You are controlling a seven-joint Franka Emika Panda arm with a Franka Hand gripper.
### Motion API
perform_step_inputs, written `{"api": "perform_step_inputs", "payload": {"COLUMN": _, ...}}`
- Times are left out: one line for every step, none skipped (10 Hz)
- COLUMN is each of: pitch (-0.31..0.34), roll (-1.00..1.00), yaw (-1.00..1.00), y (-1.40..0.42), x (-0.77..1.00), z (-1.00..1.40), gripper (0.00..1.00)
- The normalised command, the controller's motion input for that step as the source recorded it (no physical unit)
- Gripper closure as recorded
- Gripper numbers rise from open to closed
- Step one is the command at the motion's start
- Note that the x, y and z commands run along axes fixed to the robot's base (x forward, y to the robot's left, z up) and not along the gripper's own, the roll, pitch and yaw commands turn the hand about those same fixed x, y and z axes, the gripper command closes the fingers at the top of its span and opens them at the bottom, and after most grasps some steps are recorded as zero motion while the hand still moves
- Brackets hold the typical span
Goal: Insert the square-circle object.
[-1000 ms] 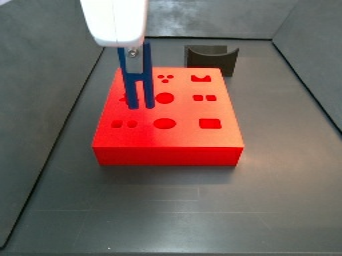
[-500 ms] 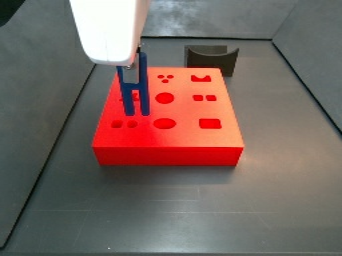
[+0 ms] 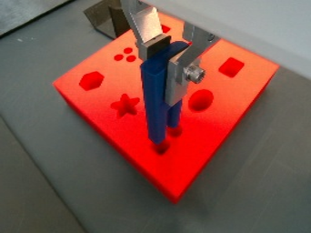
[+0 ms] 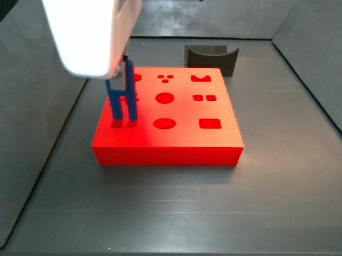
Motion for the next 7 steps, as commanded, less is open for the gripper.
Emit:
{"api": "perform_step_inputs", "payload": {"pitch": -0.046, "roll": -0.11, "yaw": 0.00, "y": -0.05, "x": -0.07, "z": -0.10, "gripper": 1.00}}
{"api": "perform_step_inputs", "payload": {"pitch": -0.067, "roll": -0.15, "yaw": 0.01, "y": -0.11, "x": -0.02, "z": -0.03, "gripper": 1.00}}
{"api": "perform_step_inputs", "payload": {"pitch": -0.087, "roll": -0.16, "yaw": 0.00, "y": -0.08, "x": 0.01, "z": -0.03, "gripper": 1.00}}
{"api": "perform_step_inputs", "payload": {"pitch": -0.083, "roll": -0.13, "yaw": 0.00, "y": 0.00, "x": 0.00, "z": -0.10, "gripper": 1.00}}
{"api": "perform_step_inputs", "payload": {"pitch": -0.051, "roll": -0.05, "yaw": 0.00, "y": 0.00, "x": -0.02, "z": -0.17, "gripper": 1.00}}
{"api": "perform_step_inputs", "payload": {"pitch": -0.034, "roll": -0.05, "yaw": 0.00, "y": 0.03, "x": -0.14, "z": -0.16, "gripper": 1.00}}
{"api": "perform_step_inputs", "payload": {"pitch": -0.040, "roll": -0.06, "yaw": 0.00, "y": 0.02, "x": 0.00, "z": -0.12, "gripper": 1.00}}
